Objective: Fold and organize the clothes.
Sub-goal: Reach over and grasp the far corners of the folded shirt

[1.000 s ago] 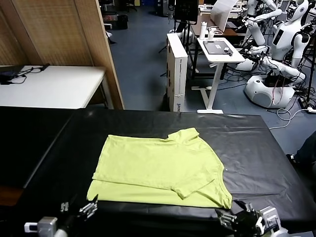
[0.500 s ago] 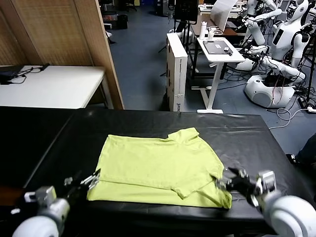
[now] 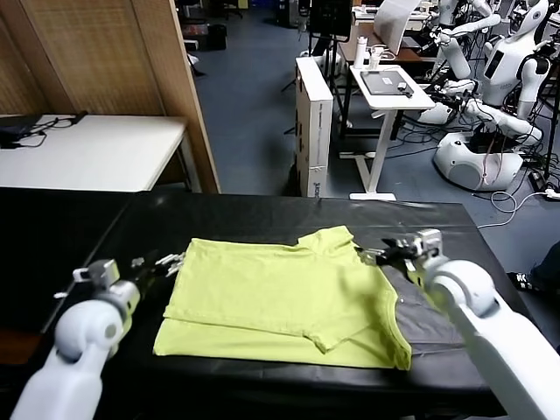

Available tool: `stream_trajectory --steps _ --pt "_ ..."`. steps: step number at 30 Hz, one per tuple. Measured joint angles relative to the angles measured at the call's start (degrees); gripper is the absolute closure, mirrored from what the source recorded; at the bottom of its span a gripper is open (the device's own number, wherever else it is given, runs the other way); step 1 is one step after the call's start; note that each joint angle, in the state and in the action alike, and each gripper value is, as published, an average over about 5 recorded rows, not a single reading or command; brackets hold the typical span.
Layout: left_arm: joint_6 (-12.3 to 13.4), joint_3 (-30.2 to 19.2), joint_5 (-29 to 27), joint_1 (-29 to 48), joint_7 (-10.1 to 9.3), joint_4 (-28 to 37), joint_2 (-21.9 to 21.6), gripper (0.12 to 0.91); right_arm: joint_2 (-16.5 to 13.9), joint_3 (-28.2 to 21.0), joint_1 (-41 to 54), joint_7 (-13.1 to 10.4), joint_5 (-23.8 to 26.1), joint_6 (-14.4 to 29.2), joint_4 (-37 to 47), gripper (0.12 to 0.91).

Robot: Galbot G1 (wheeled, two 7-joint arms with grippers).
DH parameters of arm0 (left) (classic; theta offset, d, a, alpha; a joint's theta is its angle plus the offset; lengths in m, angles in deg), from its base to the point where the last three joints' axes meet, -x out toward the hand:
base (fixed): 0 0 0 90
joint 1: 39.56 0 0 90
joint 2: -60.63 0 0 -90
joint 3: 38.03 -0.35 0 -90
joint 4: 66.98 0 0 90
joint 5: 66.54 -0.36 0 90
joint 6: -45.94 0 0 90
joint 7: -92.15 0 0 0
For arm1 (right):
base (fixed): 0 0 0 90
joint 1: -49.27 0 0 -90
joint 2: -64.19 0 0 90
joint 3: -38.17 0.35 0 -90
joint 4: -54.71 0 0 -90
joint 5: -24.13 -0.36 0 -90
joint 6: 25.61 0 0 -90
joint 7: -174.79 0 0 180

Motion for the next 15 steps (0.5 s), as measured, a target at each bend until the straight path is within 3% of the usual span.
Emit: stream_trajectory --steps 15 --pt "1.03 -0.70 -2.72 0.68 0.14 2.49 1.09 0.123 2.16 -0.92 0.87 0.26 -0.44 0.24 2.41 0.122"
